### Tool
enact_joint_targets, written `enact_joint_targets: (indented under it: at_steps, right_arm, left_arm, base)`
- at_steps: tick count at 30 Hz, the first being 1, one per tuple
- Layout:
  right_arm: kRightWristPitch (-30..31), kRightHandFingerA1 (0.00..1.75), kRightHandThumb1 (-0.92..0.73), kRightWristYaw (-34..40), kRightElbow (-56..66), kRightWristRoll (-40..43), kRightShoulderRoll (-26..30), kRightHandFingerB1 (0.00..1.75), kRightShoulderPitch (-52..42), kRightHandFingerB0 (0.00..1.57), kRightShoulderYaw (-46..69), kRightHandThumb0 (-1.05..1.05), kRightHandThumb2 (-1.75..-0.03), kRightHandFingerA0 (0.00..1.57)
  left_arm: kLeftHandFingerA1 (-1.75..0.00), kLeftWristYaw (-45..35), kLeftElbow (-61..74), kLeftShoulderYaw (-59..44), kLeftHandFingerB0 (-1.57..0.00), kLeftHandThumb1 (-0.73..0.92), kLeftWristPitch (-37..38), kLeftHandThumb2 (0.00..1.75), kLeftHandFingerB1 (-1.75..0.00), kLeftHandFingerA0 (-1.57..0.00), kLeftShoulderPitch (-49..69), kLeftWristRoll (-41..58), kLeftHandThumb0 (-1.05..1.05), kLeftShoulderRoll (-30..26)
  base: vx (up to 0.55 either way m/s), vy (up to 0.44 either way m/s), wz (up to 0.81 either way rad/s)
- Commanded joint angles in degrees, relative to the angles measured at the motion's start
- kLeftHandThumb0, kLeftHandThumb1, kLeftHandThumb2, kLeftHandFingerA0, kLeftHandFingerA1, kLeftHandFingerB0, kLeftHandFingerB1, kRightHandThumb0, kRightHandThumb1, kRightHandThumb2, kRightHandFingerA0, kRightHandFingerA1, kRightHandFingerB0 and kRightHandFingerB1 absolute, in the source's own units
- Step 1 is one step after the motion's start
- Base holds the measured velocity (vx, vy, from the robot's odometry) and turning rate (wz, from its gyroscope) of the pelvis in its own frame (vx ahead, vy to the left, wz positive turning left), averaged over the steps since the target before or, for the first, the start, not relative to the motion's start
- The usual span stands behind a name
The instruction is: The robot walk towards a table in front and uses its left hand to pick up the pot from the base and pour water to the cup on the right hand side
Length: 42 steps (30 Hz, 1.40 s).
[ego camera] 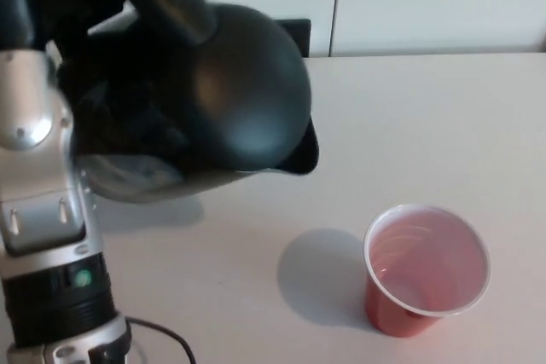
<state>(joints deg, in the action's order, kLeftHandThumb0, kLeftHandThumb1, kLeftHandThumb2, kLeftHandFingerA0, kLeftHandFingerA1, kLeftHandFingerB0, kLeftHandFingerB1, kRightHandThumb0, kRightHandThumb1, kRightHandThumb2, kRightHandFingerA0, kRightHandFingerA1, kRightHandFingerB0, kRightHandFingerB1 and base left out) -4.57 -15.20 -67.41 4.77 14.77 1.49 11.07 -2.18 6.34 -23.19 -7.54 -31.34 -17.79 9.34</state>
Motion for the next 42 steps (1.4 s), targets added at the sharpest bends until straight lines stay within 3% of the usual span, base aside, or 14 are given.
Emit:
enact_joint_targets:
  at_steps: [1,6,12,16,17,21,23,24,26,32,33,34,38,42]
  right_arm:
    - [-0.68,0.63,-0.67,-1.8,-1.28,0.45,0.01,0.5,-2.35,0.48,0.4,-0.47,-0.59,0.57]
    - [-0.57,0.63,-0.67,-1.96,-2.13,0.44,0.38,0.51,-2.08,0.49,0.6,-0.47,-0.58,0.55]
    - [-0.81,0.65,-0.69,-2.32,-1.83,0.36,0.41,0.5,-1.58,0.47,0.55,-0.49,-0.59,0.56]
    - [0.0,0.66,-0.68,-2.06,-2.09,0.83,0.32,0.5,-0.79,0.47,1.04,-0.48,-0.59,0.55]
    - [0.25,0.68,-0.68,-2.01,-2.2,1.17,0.23,0.53,-0.54,0.49,1.38,-0.47,-0.59,0.56]
    - [0.13,0.69,-0.69,-1.96,-2.41,1.02,0.25,0.53,-0.11,0.49,1.56,-0.47,-0.59,0.57]
    - [0.26,0.62,-0.68,-1.61,-1.96,0.67,0.21,0.48,0.18,0.47,1.3,-0.48,-0.6,0.58]
    - [0.52,0.62,-0.68,-1.58,-1.77,0.62,0.24,0.48,0.33,0.47,1.25,-0.48,-0.6,0.58]
    - [0.32,0.64,-0.7,-1.48,-1.87,0.54,0.28,0.48,0.63,0.48,1.25,-0.47,-0.6,0.6]
    - [-0.34,0.66,-0.7,-2.08,-1.67,0.42,0.35,0.48,0.67,0.46,1.15,-0.47,-0.61,0.59]
    - [-0.34,0.64,-0.7,-2.08,-1.61,0.37,0.39,0.47,0.75,0.46,1.1,-0.47,-0.59,0.58]
    - [-0.22,0.64,-0.69,-2.08,-1.71,0.35,0.43,0.48,0.89,0.46,1.1,-0.46,-0.6,0.59]
    - [-0.19,0.64,-0.69,-2.17,-1.81,0.28,0.5,0.49,1.19,0.47,1.06,-0.46,-0.59,0.58]
    - [-0.41,0.64,-0.7,-2.68,-1.68,0.38,0.64,0.49,1.1,0.46,1.1,-0.46,-0.59,0.57]
  left_arm:
    - [-1.53,-0.77,-1.9,-12.12,-0.85,0.68,-25.19,0.79,-1.0,-0.97,2.97,25.21,-0.07,5.73]
    - [-1.56,-2.77,-1.93,-11.84,-0.82,0.69,-27.07,0.78,-1.01,-0.96,4.7,25.75,-0.09,7.16]
    - [-1.31,-7.33,-5.1,-11.22,-0.9,0.7,-29.52,0.74,-1.0,-1.14,5.94,27.7,-0.09,6.56]
    - [-1.31,-9.3,-6.56,-10.38,-0.88,0.7,-30.49,0.7,-0.99,-1.14,6.81,28.48,-0.12,5.96]
    - [-1.36,-9.65,-6.98,-9.85,-0.81,0.69,-31.08,0.62,-0.93,-1.09,7.2,28.32,-0.12,5.8]
    - [-1.36,-9.47,-7.28,-8.62,-0.8,0.69,-32.44,0.61,-0.91,-1.08,7.76,28.53,-0.12,5.25]
    - [-1.37,-12.58,-7.95,-6.63,-0.83,0.67,-31.21,0.62,-0.69,-1.01,9.26,28.93,-0.17,4.02]
    - [-1.37,-12.96,-8.02,-5.54,-0.83,0.67,-30.33,0.62,-0.69,-1.01,9.86,28.41,-0.17,3.67]
    - [-1.17,-12.49,-8.22,-4.06,-0.84,0.64,-29.02,0.59,-0.55,-1.03,10.32,28.37,-0.22,3.06]
    - [-1.19,-11.53,-7.87,-1.45,-0.78,0.65,-28.41,0.59,-0.49,-0.97,11.06,31.04,-0.25,1.12]
    - [-1.13,-11.22,-7.46,-1.18,-0.77,0.67,-28.56,0.6,-0.48,-0.99,11.06,31.6,-0.26,0.98]
    - [-0.84,-11.12,-7.04,-0.85,-0.62,0.67,-28.52,0.61,-0.41,-1.06,11.16,32.17,-0.28,0.84]
    - [-0.61,-13.32,-6.2,0.72,-0.57,0.66,-27.12,0.61,-0.39,-1.04,11.74,33.97,-0.32,-0.34]
    - [-0.69,-13.19,-5.13,1.39,-0.61,0.64,-27.41,0.6,-0.4,-1.01,11.91,36.29,-0.32,-0.76]
  base:
    - [0.0,0.0,0.0]
    - [0.0,0.0,0.0]
    - [0.0,0.0,0.0]
    - [0.0,0.0,0.0]
    - [0.0,0.0,0.0]
    - [0.0,0.0,0.0]
    - [0.0,0.0,0.0]
    - [0.0,0.0,0.0]
    - [0.0,0.0,0.0]
    - [0.0,0.0,0.0]
    - [0.0,0.0,0.0]
    - [0.0,0.0,0.0]
    - [0.0,0.0,0.0]
    - [0.0,0.0,0.0]
